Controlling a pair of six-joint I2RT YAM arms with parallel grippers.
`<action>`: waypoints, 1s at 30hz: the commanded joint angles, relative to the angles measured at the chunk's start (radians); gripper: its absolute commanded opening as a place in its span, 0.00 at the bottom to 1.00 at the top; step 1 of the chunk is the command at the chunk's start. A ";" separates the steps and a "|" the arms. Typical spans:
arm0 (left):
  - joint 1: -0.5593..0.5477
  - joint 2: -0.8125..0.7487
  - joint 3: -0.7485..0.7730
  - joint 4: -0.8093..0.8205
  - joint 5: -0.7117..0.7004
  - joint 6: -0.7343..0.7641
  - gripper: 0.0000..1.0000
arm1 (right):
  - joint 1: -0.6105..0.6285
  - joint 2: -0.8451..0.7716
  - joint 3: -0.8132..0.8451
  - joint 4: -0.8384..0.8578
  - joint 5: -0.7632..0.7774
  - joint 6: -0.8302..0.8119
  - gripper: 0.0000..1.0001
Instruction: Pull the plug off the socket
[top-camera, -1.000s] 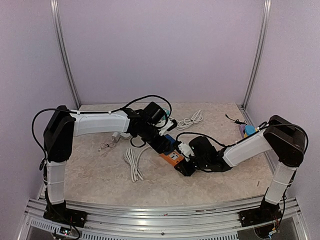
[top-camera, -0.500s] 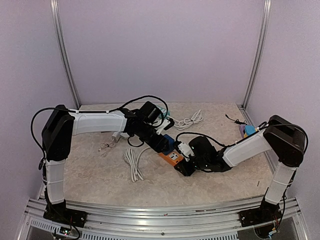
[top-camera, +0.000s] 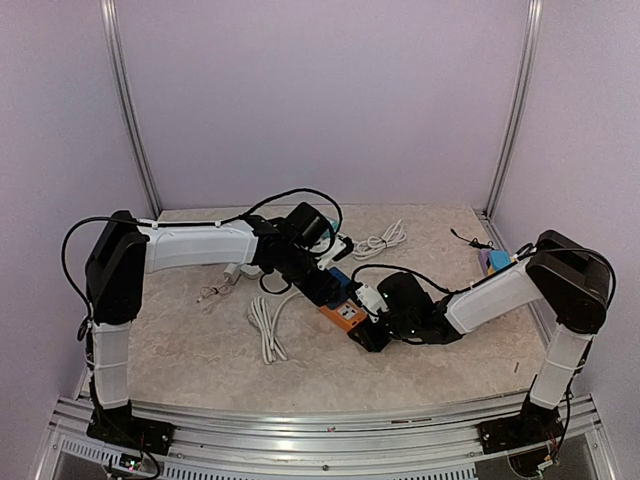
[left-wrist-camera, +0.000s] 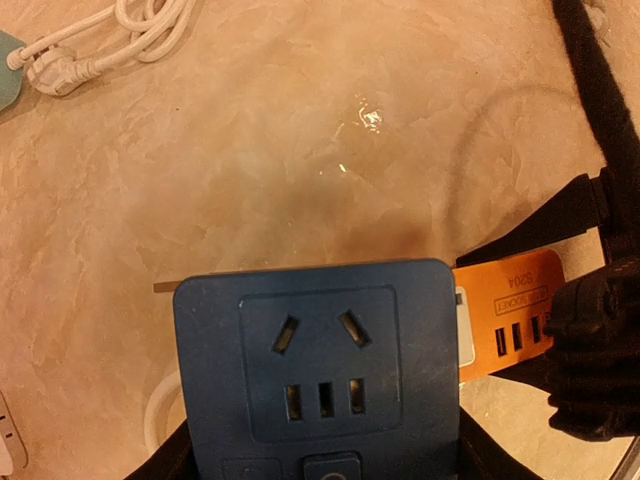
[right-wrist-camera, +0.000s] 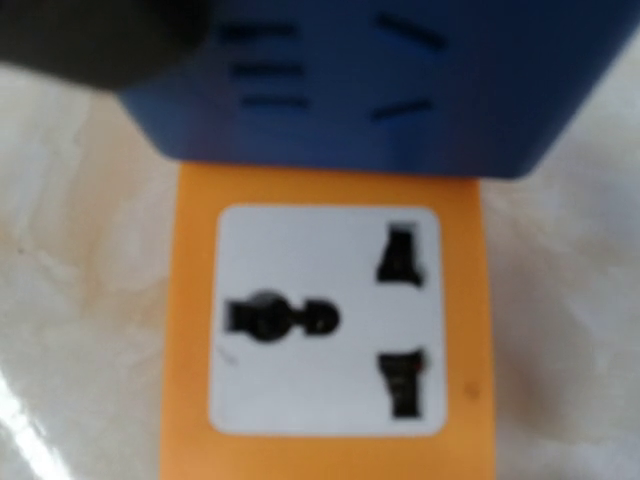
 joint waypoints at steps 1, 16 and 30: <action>0.016 -0.082 -0.010 0.138 0.296 -0.046 0.18 | -0.007 0.054 -0.004 -0.092 0.006 -0.013 0.00; 0.001 -0.073 0.017 0.063 0.198 0.005 0.14 | -0.007 0.061 0.001 -0.097 0.011 -0.010 0.00; -0.051 -0.054 0.068 0.010 0.133 0.066 0.13 | -0.008 0.064 0.005 -0.107 0.022 -0.007 0.00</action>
